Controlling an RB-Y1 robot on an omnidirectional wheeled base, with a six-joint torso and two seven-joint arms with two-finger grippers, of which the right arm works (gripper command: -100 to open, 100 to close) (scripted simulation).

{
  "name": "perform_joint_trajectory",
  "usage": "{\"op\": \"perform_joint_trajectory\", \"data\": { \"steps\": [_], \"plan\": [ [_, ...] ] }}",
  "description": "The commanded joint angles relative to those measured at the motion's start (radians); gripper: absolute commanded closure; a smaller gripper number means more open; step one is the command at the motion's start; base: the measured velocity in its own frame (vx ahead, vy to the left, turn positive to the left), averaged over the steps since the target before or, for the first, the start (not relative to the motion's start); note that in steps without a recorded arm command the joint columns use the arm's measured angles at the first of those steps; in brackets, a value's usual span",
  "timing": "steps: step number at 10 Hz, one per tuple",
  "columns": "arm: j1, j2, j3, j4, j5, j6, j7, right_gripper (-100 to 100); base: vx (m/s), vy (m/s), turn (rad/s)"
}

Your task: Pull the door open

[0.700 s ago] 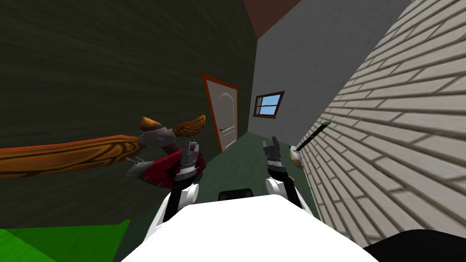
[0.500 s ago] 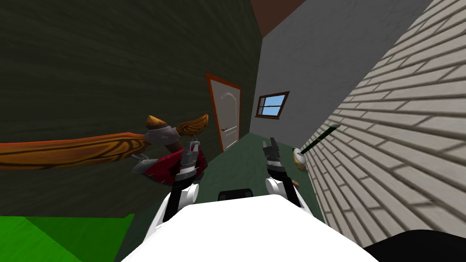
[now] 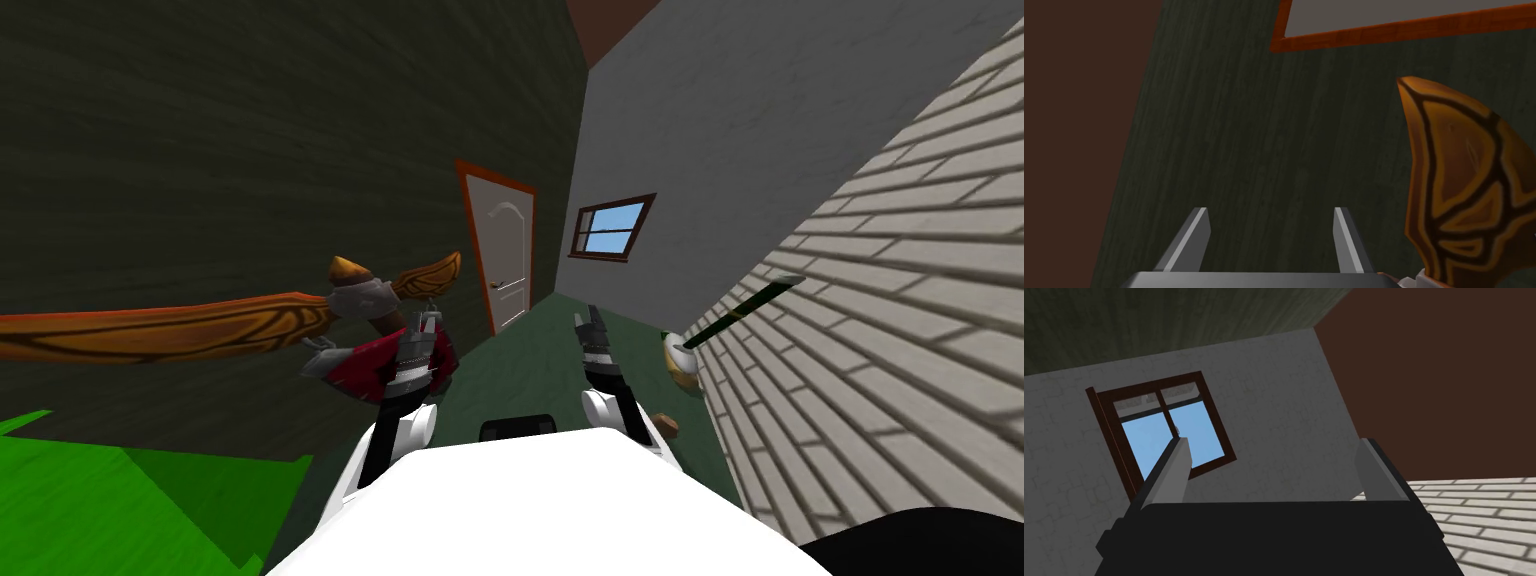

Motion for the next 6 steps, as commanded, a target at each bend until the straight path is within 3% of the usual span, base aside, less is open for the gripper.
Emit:
{"op": "perform_joint_trajectory", "data": {
  "steps": [1,3,6],
  "plan": [
    [-0.014,-0.007,-0.005,0.028,-0.002,-0.003,-0.001,-100,0.069,-0.018,0.084],
    [-0.038,-0.021,-0.013,0.084,-0.006,-0.010,-0.003,-100,0.106,-0.017,0.223],
    [-0.064,-0.036,-0.023,0.145,-0.011,-0.017,-0.005,-100,0.091,-0.023,0.147]
  ]
}}
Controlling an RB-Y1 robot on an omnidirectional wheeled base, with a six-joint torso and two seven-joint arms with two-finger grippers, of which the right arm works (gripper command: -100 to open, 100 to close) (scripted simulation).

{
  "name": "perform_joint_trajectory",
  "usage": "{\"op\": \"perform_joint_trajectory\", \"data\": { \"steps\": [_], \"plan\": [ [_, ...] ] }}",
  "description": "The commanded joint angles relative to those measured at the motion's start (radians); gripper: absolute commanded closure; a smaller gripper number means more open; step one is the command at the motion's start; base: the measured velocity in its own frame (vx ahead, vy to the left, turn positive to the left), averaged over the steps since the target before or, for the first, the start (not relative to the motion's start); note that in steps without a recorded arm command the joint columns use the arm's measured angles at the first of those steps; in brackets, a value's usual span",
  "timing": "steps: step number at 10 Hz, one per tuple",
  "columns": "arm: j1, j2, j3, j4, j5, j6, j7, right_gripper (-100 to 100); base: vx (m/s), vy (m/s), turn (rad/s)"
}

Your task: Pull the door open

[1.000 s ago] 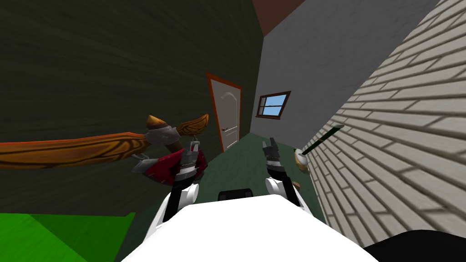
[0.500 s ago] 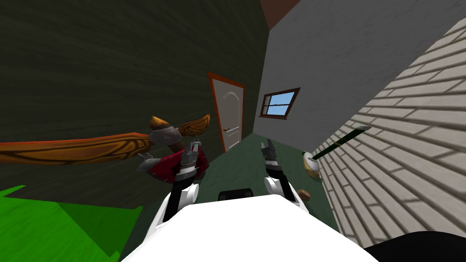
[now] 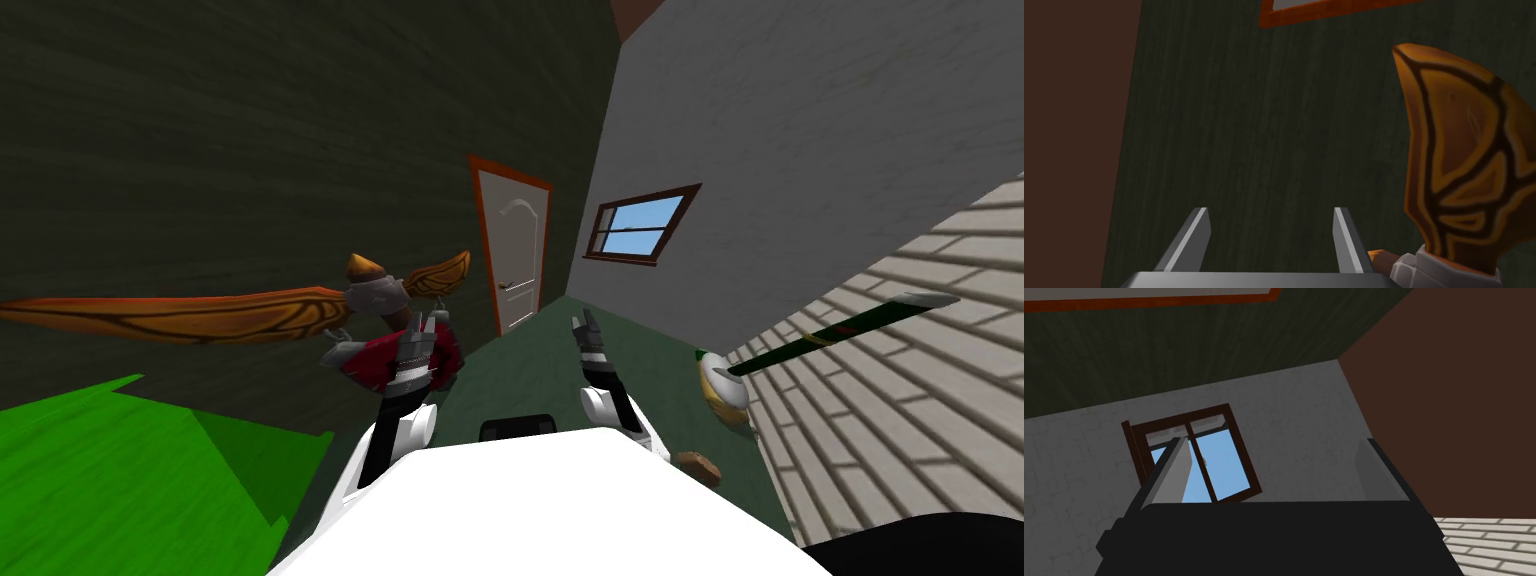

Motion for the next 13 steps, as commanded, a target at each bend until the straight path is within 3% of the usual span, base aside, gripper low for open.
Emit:
{"op": "perform_joint_trajectory", "data": {
  "steps": [1,13],
  "plan": [
    [-0.013,-0.007,-0.004,0.036,-0.002,-0.006,0.000,-100,0.069,-0.024,0.150],
    [-0.143,-0.071,-0.050,0.340,-0.024,-0.045,-0.012,-100,0.088,-0.037,0.180]
  ]
}}
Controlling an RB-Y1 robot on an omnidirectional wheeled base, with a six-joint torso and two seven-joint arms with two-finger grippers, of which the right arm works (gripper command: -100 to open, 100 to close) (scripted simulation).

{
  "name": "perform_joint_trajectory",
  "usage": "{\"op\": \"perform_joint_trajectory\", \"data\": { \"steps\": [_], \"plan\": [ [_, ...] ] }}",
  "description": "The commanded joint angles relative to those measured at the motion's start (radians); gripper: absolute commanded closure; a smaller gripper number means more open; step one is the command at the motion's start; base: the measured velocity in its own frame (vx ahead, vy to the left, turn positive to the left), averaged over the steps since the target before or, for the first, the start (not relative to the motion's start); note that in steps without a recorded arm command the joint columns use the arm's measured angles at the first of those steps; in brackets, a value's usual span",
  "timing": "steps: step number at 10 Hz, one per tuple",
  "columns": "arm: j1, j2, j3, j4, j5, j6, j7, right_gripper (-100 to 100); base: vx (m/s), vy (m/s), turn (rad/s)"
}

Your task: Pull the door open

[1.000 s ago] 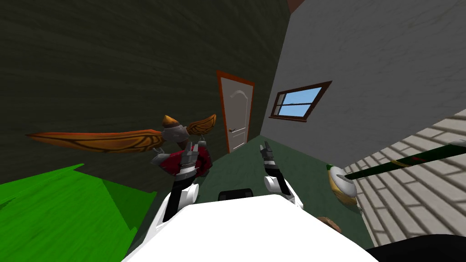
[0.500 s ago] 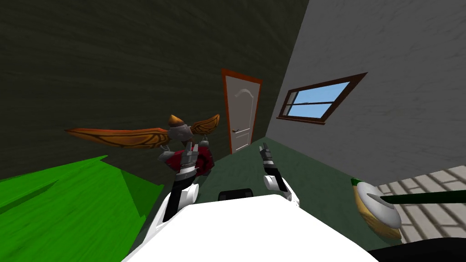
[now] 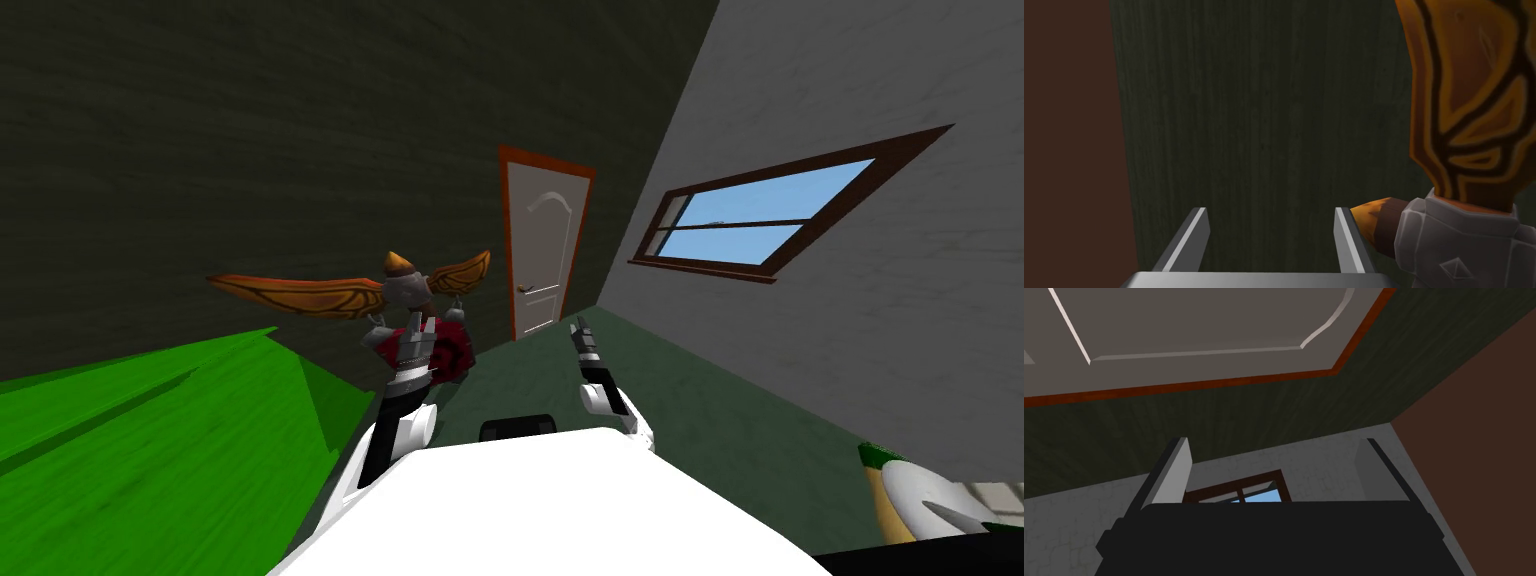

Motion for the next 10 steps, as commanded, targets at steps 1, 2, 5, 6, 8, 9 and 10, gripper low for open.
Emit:
{"op": "perform_joint_trajectory", "data": {
  "steps": [1,2,5,6,8,9,10],
  "plan": [
    [-0.021,-0.011,-0.008,0.050,-0.004,-0.008,-0.003,-100,0.094,-0.053,0.176],
    [-0.033,-0.016,-0.012,0.077,-0.006,-0.012,-0.004,-100,0.086,-0.062,0.223],
    [-0.069,-0.032,-0.025,0.161,-0.012,-0.022,-0.008,-100,0.080,-0.055,0.200],
    [-0.081,-0.038,-0.029,0.189,-0.014,-0.026,-0.009,-100,0.075,-0.072,0.170],
    [-0.105,-0.048,-0.038,0.244,-0.018,-0.033,-0.011,-100,0.077,-0.064,0.205],
    [-0.117,-0.053,-0.042,0.273,-0.020,-0.036,-0.012,-100,0.083,-0.056,0.211],
    [-0.129,-0.058,-0.047,0.297,-0.023,-0.040,-0.013,-100,0.084,-0.070,0.199]
  ]
}}
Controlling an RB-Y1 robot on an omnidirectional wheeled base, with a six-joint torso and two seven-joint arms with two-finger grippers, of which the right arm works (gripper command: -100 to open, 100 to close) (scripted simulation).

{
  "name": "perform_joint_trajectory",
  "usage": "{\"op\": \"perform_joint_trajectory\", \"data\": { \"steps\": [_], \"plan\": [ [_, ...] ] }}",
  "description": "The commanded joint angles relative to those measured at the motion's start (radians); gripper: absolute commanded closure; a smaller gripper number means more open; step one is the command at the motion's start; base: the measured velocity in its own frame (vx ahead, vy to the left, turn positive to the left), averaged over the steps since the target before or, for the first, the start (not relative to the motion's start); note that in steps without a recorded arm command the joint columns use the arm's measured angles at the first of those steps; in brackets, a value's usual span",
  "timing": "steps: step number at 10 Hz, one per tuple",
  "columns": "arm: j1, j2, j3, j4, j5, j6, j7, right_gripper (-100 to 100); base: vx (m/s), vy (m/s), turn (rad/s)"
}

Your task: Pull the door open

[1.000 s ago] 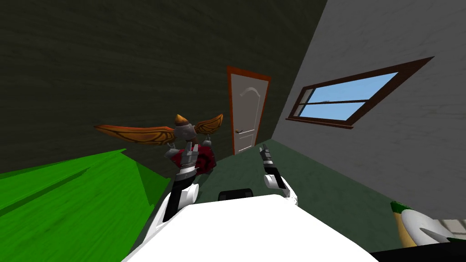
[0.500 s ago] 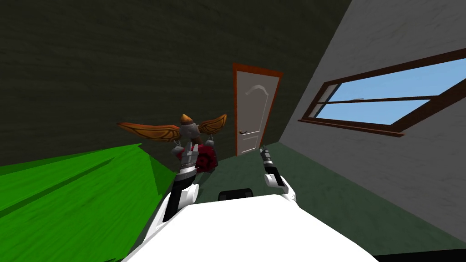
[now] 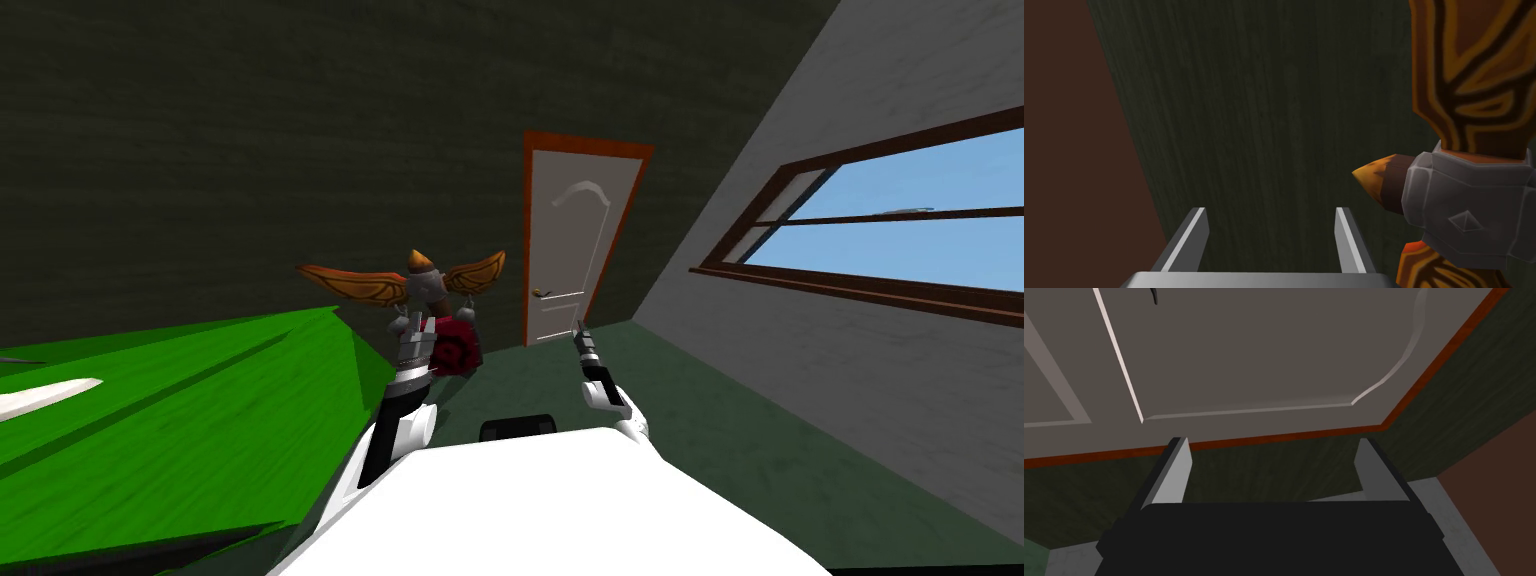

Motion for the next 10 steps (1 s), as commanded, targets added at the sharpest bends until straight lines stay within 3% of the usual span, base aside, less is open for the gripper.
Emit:
{"op": "perform_joint_trajectory", "data": {
  "steps": [1,3,10],
  "plan": [
    [-0.020,-0.009,-0.007,0.048,-0.004,-0.005,-0.002,-100,0.076,-0.059,0.214],
    [-0.031,-0.014,-0.012,0.075,-0.006,-0.009,-0.003,-100,0.054,-0.051,0.123],
    [-0.111,-0.048,-0.040,0.261,-0.020,-0.032,-0.010,-100,0.061,-0.067,0.184]
  ]
}}
